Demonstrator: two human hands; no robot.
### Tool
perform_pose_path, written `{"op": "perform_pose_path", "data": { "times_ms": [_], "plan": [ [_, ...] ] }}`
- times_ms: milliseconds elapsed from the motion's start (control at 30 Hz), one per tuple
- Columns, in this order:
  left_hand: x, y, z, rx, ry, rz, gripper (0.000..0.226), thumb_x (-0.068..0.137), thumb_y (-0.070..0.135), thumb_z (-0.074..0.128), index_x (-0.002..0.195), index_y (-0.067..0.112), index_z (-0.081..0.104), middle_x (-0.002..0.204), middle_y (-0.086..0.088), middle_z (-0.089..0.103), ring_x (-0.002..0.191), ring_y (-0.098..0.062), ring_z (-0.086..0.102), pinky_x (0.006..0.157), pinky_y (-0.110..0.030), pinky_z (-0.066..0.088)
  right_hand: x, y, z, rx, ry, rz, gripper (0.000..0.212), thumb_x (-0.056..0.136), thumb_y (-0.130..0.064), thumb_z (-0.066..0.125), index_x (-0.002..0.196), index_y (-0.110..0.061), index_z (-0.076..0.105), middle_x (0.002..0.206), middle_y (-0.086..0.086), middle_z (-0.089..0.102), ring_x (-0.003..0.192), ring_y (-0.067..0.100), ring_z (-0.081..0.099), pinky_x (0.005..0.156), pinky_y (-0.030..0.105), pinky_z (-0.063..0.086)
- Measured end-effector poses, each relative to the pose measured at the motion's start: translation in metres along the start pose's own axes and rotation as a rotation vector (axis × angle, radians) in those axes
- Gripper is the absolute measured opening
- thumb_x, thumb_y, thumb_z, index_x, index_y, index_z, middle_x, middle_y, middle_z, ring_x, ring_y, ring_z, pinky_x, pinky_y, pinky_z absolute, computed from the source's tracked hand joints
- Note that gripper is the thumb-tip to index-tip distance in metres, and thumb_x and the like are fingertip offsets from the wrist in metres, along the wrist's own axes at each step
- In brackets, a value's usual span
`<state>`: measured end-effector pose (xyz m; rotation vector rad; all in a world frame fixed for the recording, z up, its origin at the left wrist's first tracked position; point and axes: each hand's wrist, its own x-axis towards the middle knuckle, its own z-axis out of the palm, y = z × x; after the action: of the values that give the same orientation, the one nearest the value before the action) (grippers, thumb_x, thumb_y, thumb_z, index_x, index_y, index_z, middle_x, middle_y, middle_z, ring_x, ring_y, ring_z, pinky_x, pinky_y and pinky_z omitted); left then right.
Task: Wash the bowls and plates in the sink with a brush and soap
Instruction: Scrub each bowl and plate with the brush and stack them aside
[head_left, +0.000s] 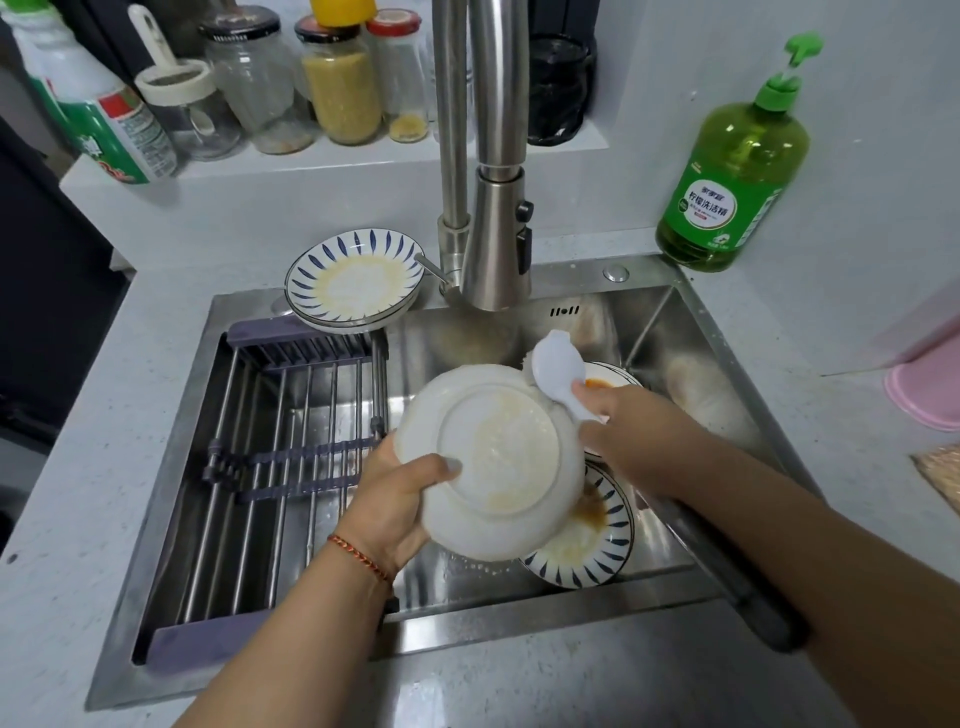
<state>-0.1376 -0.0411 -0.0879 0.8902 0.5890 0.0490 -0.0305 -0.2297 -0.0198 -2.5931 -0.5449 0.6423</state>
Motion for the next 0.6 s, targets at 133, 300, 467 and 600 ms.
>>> {"op": "perform_pose_path", "data": {
  "times_ms": [133,300,467,600],
  "plan": [
    [0.004,0.001,0.0,-0.06,0.062,0.052,0.06,0.058,-0.005,0.06,0.117,0.005,0.06,0.106,-0.019,0.068,0.09,-0.032,0.069,0.068,-0.05,0.058,-0.013,0.0,0.006,-0.091,-0.043,-0.033,0.059,0.095,-0.023,0.039,0.151,-0.024,0.023,0.132,0.007,0.053,0.107,0.016,0.053,0.078,0.026,0.041],
    [0.008,0.007,-0.015,-0.119,0.151,0.06,0.061,0.067,-0.007,0.062,0.127,0.005,0.056,0.12,-0.022,0.064,0.108,-0.04,0.062,0.078,-0.056,0.056,-0.045,-0.001,0.03,-0.059,-0.122,-0.065,0.033,0.094,-0.022,0.039,0.126,-0.029,0.047,0.068,-0.009,0.037,0.055,-0.001,0.036,0.049,0.015,0.03],
    [0.005,0.001,-0.013,0.039,0.108,0.087,0.059,0.057,-0.005,0.064,0.113,0.011,0.061,0.105,-0.015,0.07,0.092,-0.03,0.069,0.067,-0.046,0.059,-0.029,0.0,0.022,-0.021,-0.098,0.002,0.047,0.094,-0.02,0.04,0.141,-0.015,0.04,0.083,0.001,0.054,0.067,0.01,0.049,0.056,0.022,0.035],
    [0.006,-0.004,-0.007,0.322,0.058,0.127,0.064,0.045,0.005,0.076,0.108,0.016,0.063,0.105,-0.013,0.071,0.1,-0.034,0.066,0.085,-0.053,0.055,-0.006,-0.006,0.006,0.031,-0.065,0.045,0.049,0.094,-0.018,0.04,0.143,-0.018,0.041,0.123,0.01,0.058,0.09,0.016,0.057,0.07,0.026,0.043]
  ]
}}
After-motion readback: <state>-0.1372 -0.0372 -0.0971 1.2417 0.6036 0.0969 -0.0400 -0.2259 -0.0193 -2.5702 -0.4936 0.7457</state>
